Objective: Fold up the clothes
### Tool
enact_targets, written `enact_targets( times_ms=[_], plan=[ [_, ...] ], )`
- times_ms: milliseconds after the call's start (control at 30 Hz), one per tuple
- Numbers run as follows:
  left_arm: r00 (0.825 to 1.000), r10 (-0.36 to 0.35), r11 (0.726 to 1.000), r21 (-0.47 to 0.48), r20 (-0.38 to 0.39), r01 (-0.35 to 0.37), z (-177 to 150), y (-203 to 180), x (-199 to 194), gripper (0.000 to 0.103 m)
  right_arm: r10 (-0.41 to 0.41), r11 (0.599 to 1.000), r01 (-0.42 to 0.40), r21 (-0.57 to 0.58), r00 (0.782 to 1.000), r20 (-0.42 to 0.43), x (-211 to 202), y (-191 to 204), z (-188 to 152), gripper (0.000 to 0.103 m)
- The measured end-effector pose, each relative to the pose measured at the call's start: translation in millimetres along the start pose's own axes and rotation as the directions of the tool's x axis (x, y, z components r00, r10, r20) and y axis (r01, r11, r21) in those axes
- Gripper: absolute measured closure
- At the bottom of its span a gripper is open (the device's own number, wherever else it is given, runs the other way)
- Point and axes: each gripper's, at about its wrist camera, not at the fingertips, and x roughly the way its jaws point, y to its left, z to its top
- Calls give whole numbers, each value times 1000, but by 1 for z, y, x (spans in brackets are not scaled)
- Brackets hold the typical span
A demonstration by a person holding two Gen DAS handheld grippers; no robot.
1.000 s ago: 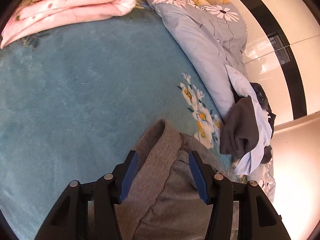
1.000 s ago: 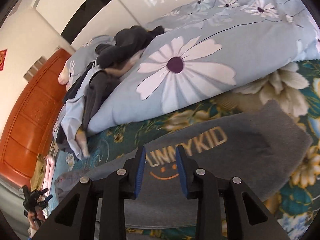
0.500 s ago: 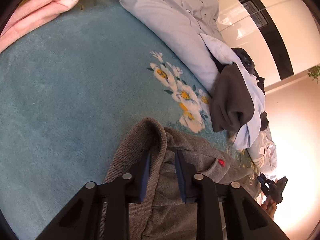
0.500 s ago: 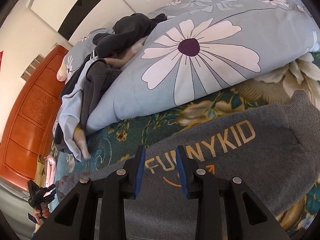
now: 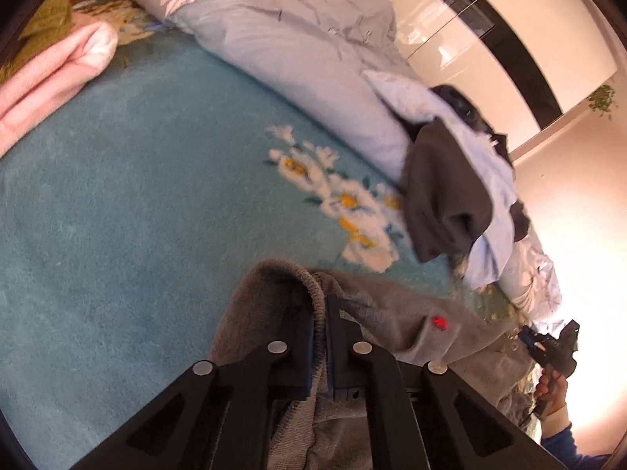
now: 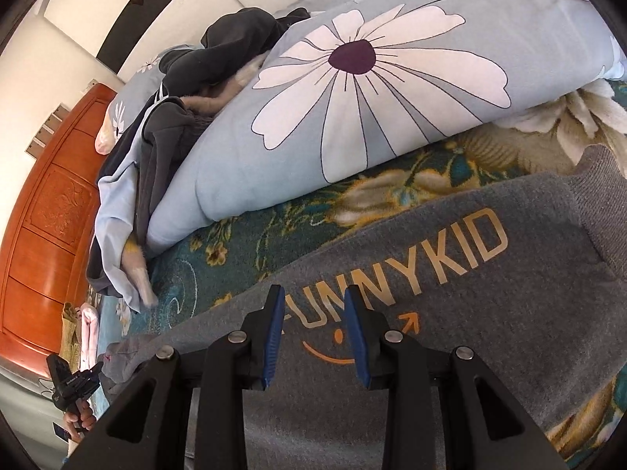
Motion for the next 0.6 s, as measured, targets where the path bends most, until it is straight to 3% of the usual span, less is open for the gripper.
enact_targets(
  times_ms=[67,133,300,367,433,533,600],
  plan=[
    [993,-46,998,-39,109,51,10,4,-14,99,-5,1000,5,-4,1000,13,-1,0,2,71],
    [988,-18,994,-101,153,34,21,17,-15,99,-21,1000,21,-14,999,34,-3,0,5,71],
    [992,120,979,-173,50,-110,31,32,21,99,-87,996,86,8,995,49,1,-13,11,71],
    [990,140,968,-212,12,-134,32,38,29,98,-103,994,102,33,994,37,7,-23,11,71],
    [988,152,958,-243,-18,-152,33,40,31,97,-66,995,62,79,997,47,5,-32,11,71],
    [991,124,959,-249,-51,-133,35,33,22,93,-79,991,73,109,995,54,-2,-35,11,71],
    [992,102,962,-247,-68,-116,32,26,8,81,-89,990,82,117,995,54,-9,-35,10,71]
  ],
)
